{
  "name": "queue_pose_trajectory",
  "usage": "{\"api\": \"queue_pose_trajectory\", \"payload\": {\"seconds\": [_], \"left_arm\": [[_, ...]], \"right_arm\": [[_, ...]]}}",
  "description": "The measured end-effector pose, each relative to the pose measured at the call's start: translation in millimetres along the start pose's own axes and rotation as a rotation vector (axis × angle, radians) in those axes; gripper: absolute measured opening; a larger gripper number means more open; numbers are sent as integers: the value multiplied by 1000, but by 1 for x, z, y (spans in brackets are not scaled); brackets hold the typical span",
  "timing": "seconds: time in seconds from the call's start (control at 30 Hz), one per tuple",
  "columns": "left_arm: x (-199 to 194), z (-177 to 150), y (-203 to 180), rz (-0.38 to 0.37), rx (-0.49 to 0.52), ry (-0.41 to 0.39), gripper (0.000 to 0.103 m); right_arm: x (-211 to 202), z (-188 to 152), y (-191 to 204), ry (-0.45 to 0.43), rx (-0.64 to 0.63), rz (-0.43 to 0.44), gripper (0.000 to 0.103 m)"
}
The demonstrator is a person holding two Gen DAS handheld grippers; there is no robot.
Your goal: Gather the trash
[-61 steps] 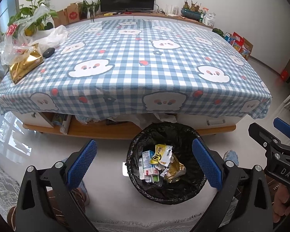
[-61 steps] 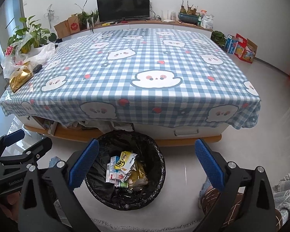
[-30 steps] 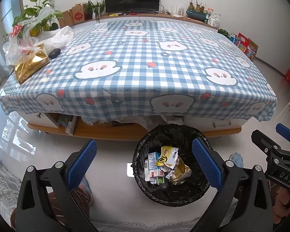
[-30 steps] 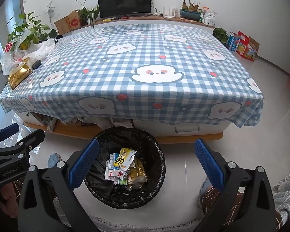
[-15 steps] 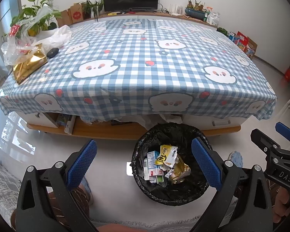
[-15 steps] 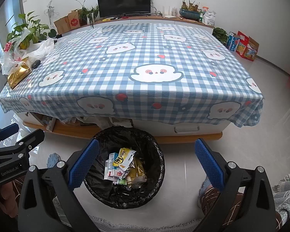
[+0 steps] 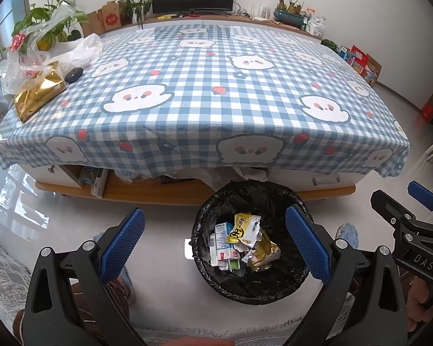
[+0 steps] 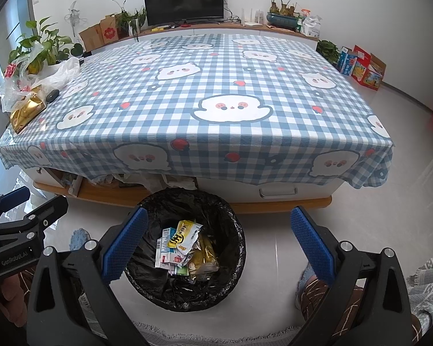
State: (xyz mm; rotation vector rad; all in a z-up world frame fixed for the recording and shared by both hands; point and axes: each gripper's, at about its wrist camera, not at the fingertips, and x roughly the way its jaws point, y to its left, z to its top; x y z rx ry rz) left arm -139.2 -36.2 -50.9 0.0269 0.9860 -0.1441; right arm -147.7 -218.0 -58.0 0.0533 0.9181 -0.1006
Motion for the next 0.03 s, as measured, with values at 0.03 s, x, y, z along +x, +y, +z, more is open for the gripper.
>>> {"api": "queue_pose_trajectory", "payload": {"seconds": [0.03], "left_arm": [[0, 0, 0, 1, 0, -1, 96]], "right_arm": [[0, 0, 0, 0, 2, -1, 95]]}}
